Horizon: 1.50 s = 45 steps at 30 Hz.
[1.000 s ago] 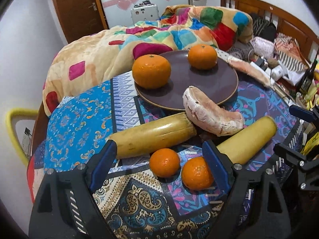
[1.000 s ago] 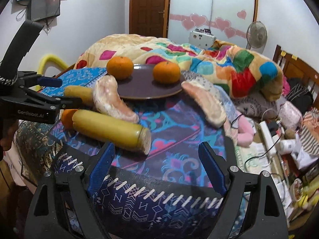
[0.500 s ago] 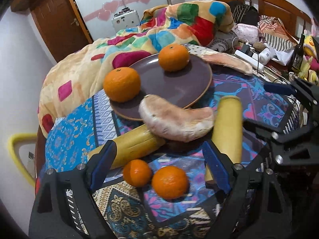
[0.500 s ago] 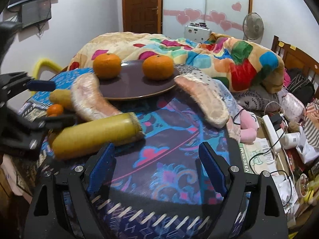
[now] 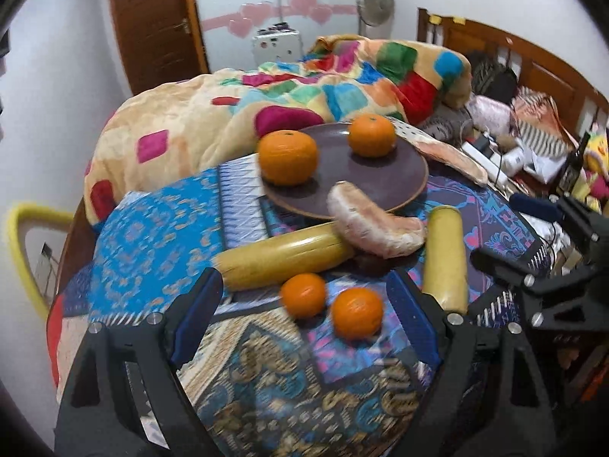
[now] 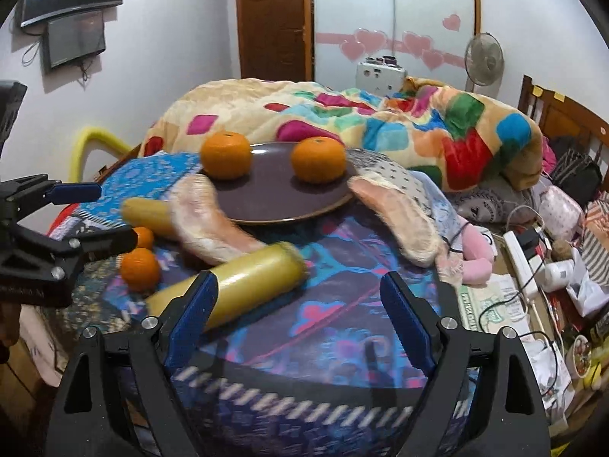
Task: Organize fruits
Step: 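Grasp a yellow cylindrical fruit with the right gripper while the left gripper grasps a small orange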
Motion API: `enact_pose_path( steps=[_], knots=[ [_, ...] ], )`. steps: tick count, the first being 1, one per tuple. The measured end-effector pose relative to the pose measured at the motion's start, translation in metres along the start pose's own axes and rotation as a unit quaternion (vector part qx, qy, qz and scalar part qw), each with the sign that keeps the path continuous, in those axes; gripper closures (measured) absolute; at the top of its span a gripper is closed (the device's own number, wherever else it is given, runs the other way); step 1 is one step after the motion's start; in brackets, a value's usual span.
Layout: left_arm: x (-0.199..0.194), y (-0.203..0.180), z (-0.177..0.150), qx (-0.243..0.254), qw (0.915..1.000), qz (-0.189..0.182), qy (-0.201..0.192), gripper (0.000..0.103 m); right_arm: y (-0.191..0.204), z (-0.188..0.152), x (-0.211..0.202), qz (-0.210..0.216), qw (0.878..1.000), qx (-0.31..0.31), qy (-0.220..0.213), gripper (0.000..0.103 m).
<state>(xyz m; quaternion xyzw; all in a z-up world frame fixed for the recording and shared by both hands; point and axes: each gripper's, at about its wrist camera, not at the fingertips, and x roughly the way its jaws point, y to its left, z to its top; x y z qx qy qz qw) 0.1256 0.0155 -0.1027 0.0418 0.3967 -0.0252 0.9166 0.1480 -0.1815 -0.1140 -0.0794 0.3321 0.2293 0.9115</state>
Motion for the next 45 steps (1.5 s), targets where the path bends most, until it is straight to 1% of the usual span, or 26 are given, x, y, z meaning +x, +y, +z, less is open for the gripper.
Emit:
enact_pose_path(
  steps=[1,3,6,8,9,12,14,16,17,18,19,20,21,22,23,26,28,31,37,41,42,45],
  knots=[
    [-0.004,0.004,-0.004,-0.004,1.0000,0.002,-0.001,0.014,0.007,0.000,0.001,0.002,1.000,-0.003,-0.001,0.010],
    [-0.010,0.013,-0.012,-0.010,0.9999,0.007,-0.003,0.014,0.017,-0.002,0.003,0.000,1.000,-0.008,-0.002,0.008],
    [-0.014,0.024,-0.024,-0.022,0.9997,0.006,0.000,0.014,0.031,-0.004,0.011,0.005,1.000,-0.008,0.004,0.006],
    [-0.014,0.030,-0.030,-0.033,0.9994,0.001,0.006,0.014,0.037,-0.005,0.018,0.016,1.000,0.000,0.012,0.005],
    [-0.014,0.030,-0.033,-0.035,0.9994,0.001,0.007,0.014,0.039,-0.006,0.022,0.023,1.000,0.003,0.016,0.005],
    [-0.014,0.030,-0.039,-0.037,0.9993,-0.002,0.009,0.015,0.042,-0.008,0.032,0.024,0.999,0.013,0.024,0.005],
    [-0.013,0.029,-0.042,-0.040,0.9991,-0.008,0.009,0.015,0.042,-0.010,0.034,0.018,0.999,0.015,0.026,0.008],
    [-0.010,0.026,-0.043,-0.043,0.9988,-0.019,0.012,0.015,0.037,-0.014,0.033,0.015,0.999,0.016,0.029,0.019],
    [-0.008,0.023,-0.043,-0.045,0.9985,-0.028,0.015,0.015,0.034,-0.016,0.031,0.025,0.999,0.017,0.032,0.022],
    [-0.007,0.021,-0.043,-0.045,0.9983,-0.033,0.016,0.017,0.030,-0.019,0.028,0.033,0.999,0.019,0.033,0.028],
    [-0.005,0.018,-0.043,-0.046,0.9981,-0.038,0.016,0.021,0.027,-0.022,0.024,0.034,0.999,0.022,0.032,0.031],
    [-0.004,0.015,-0.043,-0.045,0.9979,-0.042,0.018,0.025,0.023,-0.025,0.019,0.029,0.999,0.021,0.030,0.034],
    [-0.002,0.011,-0.044,-0.044,0.9976,-0.048,0.021,0.027,0.020,-0.028,0.014,0.021,0.999,0.018,0.028,0.037],
    [0.000,0.008,-0.044,-0.043,0.9973,-0.054,0.023,0.032,0.017,-0.031,0.010,0.012,0.999,0.016,0.026,0.040],
    [0.001,0.004,-0.044,-0.042,0.9971,-0.059,0.025,0.036,0.015,-0.033,0.006,0.007,1.000,0.015,0.025,0.041],
    [0.005,-0.007,-0.044,-0.031,0.9970,-0.066,0.027,0.042,0.000,-0.038,-0.006,-0.007,1.000,0.021,0.021,0.041],
    [0.009,-0.014,-0.041,-0.026,0.9970,-0.067,0.029,0.045,-0.011,-0.038,-0.011,-0.010,0.999,0.028,0.020,0.041],
    [0.016,-0.020,-0.038,-0.023,0.9967,-0.070,0.033,0.048,-0.015,-0.033,-0.012,-0.004,0.999,0.033,0.020,0.041],
    [0.031,-0.025,-0.032,-0.027,0.9964,-0.069,0.042,0.053,-0.014,-0.022,0.006,0.020,0.999,0.023,0.038,0.041],
    [0.038,-0.028,-0.030,-0.031,0.9958,-0.073,0.045,0.054,-0.013,-0.014,0.021,0.015,0.999,0.014,0.045,0.042],
    [0.039,-0.029,-0.029,-0.028,0.9959,-0.073,0.045,0.055,-0.013,-0.011,0.025,0.013,0.999,0.013,0.045,0.045],
    [0.040,-0.033,-0.027,-0.024,0.9960,-0.073,0.045,0.055,-0.014,-0.007,0.035,0.030,0.998,0.019,0.051,0.061]
  ],
)
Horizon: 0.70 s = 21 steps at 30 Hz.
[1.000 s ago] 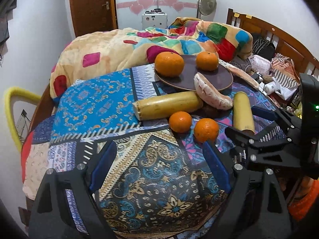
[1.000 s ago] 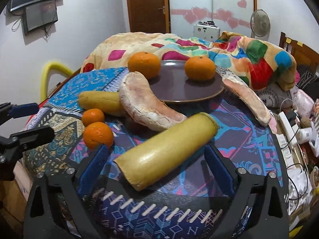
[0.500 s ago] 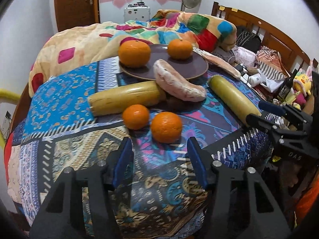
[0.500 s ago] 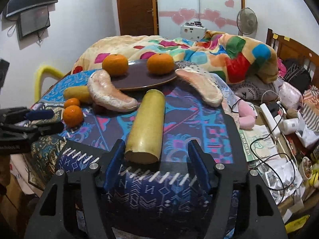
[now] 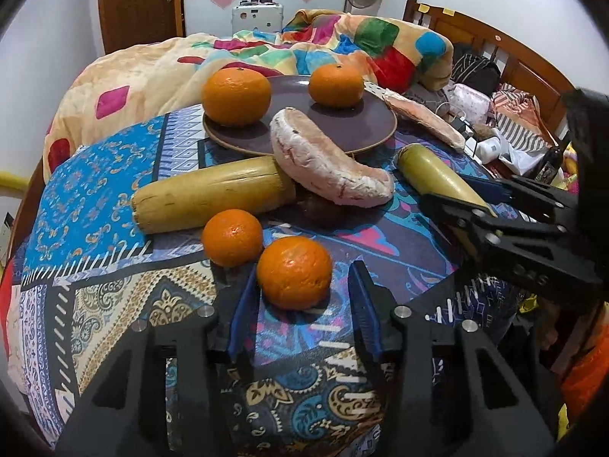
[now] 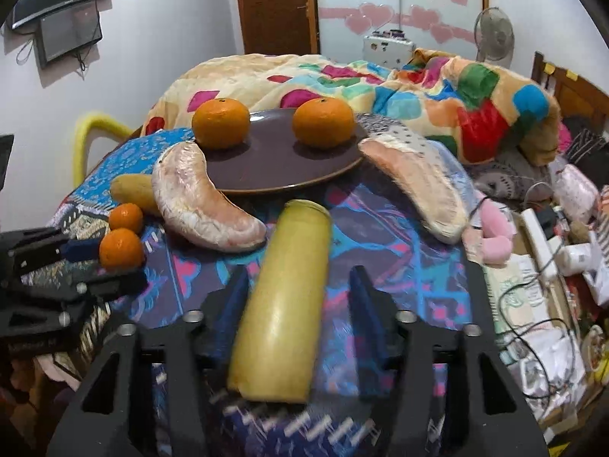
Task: Organize fruits
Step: 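Grasp a yellow cylindrical fruit with the right gripper while the left gripper grasps a small orange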
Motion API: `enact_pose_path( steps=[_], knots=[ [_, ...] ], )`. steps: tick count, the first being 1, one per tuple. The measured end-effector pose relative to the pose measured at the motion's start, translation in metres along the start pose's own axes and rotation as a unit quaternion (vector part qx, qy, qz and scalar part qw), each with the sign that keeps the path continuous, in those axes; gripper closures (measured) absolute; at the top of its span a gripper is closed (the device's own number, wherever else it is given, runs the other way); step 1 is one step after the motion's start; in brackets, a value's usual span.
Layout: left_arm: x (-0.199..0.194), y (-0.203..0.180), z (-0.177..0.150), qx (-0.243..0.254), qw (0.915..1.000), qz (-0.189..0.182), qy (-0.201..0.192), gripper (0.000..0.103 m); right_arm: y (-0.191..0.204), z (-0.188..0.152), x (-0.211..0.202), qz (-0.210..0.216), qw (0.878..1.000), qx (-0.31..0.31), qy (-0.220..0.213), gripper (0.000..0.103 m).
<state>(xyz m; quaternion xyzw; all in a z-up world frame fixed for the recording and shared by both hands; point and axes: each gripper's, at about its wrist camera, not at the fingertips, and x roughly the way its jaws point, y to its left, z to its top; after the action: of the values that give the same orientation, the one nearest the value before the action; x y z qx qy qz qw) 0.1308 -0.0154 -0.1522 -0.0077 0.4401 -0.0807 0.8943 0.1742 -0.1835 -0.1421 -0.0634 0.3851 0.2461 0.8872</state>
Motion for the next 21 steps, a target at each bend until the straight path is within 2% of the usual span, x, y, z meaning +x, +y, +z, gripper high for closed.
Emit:
enact_pose_path(
  steps=[3,4,5,9,12,21],
  knots=[
    [0.001,-0.001,0.001,0.003,1.0000,0.000,-0.002,0.055,0.000,0.002,0.004,-0.002,1.000,-0.002,-0.002,0.066],
    [0.001,0.000,0.001,0.001,1.0000,0.000,-0.003,0.058,-0.001,0.002,0.005,0.000,1.000,-0.003,-0.002,0.068],
    [0.001,0.000,0.001,0.001,1.0000,0.002,-0.004,0.066,-0.001,0.002,0.004,0.002,1.000,-0.003,-0.002,0.069],
    [-0.002,0.005,0.001,-0.003,1.0000,-0.008,-0.003,0.067,-0.005,0.001,0.001,0.017,1.000,0.005,-0.001,0.070],
    [-0.006,0.006,0.000,-0.003,1.0000,-0.002,-0.008,0.067,-0.006,-0.001,-0.003,0.020,1.000,0.007,-0.005,0.071],
    [-0.036,0.011,0.016,-0.004,0.9988,0.004,-0.048,0.067,-0.008,0.009,-0.022,0.023,0.999,0.006,-0.032,0.071]
  ],
)
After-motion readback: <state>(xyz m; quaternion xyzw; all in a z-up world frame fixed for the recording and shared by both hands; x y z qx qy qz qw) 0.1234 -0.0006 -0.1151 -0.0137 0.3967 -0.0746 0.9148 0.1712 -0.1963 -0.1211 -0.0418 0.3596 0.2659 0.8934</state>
